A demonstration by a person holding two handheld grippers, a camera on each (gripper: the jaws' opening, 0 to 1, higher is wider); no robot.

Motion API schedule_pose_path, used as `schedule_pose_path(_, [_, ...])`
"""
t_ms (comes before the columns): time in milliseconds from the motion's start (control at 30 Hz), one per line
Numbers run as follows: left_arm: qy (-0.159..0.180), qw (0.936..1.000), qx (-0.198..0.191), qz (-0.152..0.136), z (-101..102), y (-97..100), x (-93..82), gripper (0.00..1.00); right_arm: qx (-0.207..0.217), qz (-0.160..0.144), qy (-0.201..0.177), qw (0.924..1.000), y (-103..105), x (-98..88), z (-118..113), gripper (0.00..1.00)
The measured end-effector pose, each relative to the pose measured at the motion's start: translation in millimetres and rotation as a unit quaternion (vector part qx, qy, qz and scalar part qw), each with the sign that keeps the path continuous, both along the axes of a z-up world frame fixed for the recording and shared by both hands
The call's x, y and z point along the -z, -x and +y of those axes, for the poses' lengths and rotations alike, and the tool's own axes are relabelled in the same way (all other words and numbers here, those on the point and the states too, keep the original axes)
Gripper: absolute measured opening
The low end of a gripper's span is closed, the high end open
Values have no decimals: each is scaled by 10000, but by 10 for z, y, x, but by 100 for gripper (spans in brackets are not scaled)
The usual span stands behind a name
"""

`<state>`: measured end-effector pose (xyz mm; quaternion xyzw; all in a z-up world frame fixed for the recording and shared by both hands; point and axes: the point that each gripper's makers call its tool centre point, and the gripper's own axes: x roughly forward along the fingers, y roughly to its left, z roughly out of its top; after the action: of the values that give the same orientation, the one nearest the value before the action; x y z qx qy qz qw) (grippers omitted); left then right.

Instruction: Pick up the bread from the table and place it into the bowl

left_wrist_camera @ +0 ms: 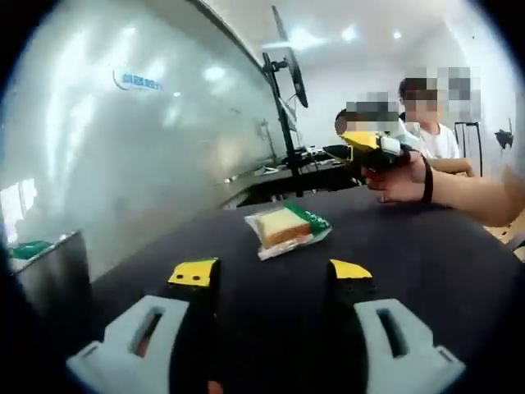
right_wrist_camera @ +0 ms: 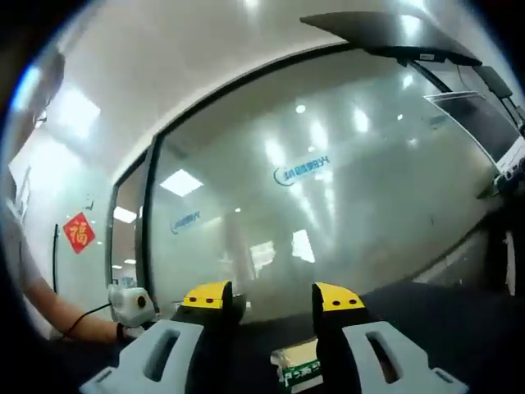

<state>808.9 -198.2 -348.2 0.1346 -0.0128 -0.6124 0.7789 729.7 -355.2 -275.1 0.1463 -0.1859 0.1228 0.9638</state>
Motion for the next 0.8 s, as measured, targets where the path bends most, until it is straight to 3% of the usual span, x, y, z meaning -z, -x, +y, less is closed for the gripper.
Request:
schedule_pose_path(100, [-245,9995,122,125,-399,-139,127,45,-3,199,206,9996,-112,75,-28,36])
schedule_pose_path(200, [-565,9980,283,91,-696,-235,283,45,74,331,613,9975,-177,109,67,46])
schedule_pose_path(333, [-708,9962,371,335,-943,-352,390,44,-119,345,637,9973,-219,116,138,45])
schedule_pose_path(400, [-814,9952,442,312,-1020,-403,426,38,-106,373,585,9975,-230,126,140,44])
schedule_pose_path(467, [-927,9940,465,347,-1035,-315,456,25,-77,395,472,9981,-244,127,103,43])
schedule_pose_path(600, [-931,9937,576,240,-997,-299,448,18,-18,358,272,9990,-233,99,38,40])
schedule_pose_path(633, [-961,9935,568,205,-976,-301,452,11,-5,355,235,9991,-226,98,24,40])
schedule_pose_path(667, [-988,9942,434,-18,-931,-347,420,2,7,354,210,9992,-226,95,17,40])
schedule_pose_path(700, [-983,9935,554,169,-908,-254,445,1,27,351,194,9992,-222,93,11,40])
schedule_pose_path(800, [-1005,9927,646,134,-851,-193,466,0,89,368,161,9992,-214,98,-17,40])
